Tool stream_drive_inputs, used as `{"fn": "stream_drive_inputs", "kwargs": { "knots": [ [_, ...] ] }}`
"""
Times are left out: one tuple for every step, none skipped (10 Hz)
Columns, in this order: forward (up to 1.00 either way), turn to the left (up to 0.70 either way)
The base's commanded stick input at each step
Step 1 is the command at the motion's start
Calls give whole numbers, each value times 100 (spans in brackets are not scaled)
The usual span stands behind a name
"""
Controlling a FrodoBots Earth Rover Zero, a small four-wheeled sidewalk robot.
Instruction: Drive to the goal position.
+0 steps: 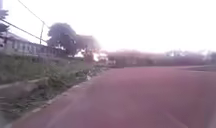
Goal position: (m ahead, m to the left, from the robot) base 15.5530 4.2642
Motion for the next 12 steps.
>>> {"fn": "stream_drive_inputs", "kwargs": {
  "knots": [
    [70,-32],
    [70,-35],
    [70,0],
    [70,0],
    [70,0],
    [70,0],
    [70,0],
    [70,0],
    [70,-16],
    [70,0],
    [70,0],
    [70,0]
  ]
}}
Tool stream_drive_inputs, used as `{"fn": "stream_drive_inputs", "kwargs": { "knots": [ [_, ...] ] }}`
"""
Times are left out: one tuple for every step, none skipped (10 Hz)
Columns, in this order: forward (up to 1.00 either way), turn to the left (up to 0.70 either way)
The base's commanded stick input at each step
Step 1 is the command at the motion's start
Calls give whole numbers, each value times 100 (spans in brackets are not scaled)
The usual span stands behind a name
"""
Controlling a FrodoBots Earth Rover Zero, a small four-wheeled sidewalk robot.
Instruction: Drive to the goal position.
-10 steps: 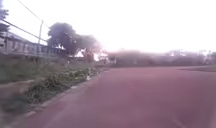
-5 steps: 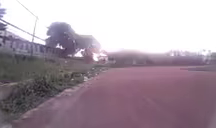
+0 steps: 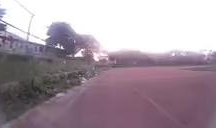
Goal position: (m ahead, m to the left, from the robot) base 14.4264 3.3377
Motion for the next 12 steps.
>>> {"fn": "stream_drive_inputs", "kwargs": {
  "knots": [
    [70,-6],
    [70,-20],
    [70,-30],
    [70,-24],
    [70,-1],
    [70,0],
    [70,0],
    [70,0],
    [70,0],
    [70,0],
    [70,-4],
    [70,-26]
  ]
}}
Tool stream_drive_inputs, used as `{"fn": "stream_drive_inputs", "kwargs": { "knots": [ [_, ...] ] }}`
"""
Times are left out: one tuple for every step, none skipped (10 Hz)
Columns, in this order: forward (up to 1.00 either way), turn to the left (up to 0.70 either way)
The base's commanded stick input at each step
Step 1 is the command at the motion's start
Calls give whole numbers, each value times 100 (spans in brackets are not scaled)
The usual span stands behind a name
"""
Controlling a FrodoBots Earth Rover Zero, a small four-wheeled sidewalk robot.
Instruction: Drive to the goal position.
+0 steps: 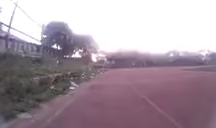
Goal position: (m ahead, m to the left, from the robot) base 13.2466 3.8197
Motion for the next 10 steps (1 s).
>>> {"fn": "stream_drive_inputs", "kwargs": {
  "knots": [
    [70,0],
    [70,0],
    [70,0],
    [70,0],
    [70,-32],
    [70,-22],
    [70,-8],
    [70,0],
    [70,-2],
    [70,-27]
  ]
}}
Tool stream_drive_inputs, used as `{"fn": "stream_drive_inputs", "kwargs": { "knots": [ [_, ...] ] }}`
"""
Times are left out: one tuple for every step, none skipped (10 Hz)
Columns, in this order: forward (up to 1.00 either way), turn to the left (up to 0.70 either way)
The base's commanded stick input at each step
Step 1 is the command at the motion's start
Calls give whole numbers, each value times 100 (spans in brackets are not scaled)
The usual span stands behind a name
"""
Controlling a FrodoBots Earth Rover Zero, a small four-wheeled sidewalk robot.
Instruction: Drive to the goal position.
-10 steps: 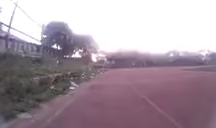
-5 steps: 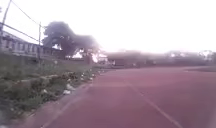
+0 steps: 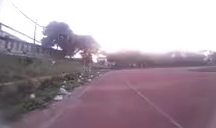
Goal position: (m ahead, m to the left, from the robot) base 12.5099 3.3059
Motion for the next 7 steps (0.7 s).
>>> {"fn": "stream_drive_inputs", "kwargs": {
  "knots": [
    [70,-35],
    [70,0],
    [70,0],
    [70,-17],
    [70,-35],
    [70,-35],
    [70,0]
  ]
}}
